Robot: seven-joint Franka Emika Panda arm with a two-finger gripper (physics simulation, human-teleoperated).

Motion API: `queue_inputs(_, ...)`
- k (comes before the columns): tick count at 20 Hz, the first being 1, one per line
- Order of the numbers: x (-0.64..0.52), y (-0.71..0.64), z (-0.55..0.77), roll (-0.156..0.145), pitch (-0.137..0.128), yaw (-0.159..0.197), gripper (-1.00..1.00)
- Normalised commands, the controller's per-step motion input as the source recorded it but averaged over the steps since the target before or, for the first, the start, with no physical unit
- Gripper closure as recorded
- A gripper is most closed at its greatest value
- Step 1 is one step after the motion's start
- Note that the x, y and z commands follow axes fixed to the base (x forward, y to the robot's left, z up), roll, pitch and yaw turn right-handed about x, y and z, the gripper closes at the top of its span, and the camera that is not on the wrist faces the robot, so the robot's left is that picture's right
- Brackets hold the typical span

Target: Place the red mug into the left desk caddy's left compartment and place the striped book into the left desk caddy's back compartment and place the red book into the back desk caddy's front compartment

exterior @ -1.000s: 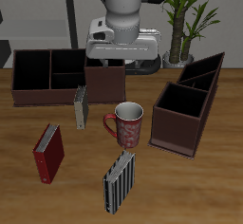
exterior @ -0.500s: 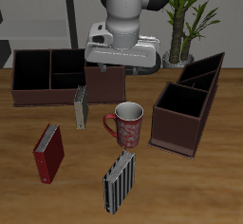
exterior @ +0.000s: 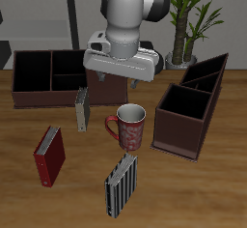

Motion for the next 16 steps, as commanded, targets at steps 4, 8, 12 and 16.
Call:
queue_inputs(4, 0.05, -0.01, -0.44, -0.04, -0.037, -0.181, -1.0)
queue_inputs(8, 0.01, 0.04, -0.43, -0.002, 0.013, -0.163, -1.0)
queue_inputs(12, -0.01, -0.03, -0.35, -0.019, -0.021, -0.127, -1.0)
queue_inputs(16, -0.01, 0.0, -0.28, 0.023, 0.016, -0.063, -1.0)
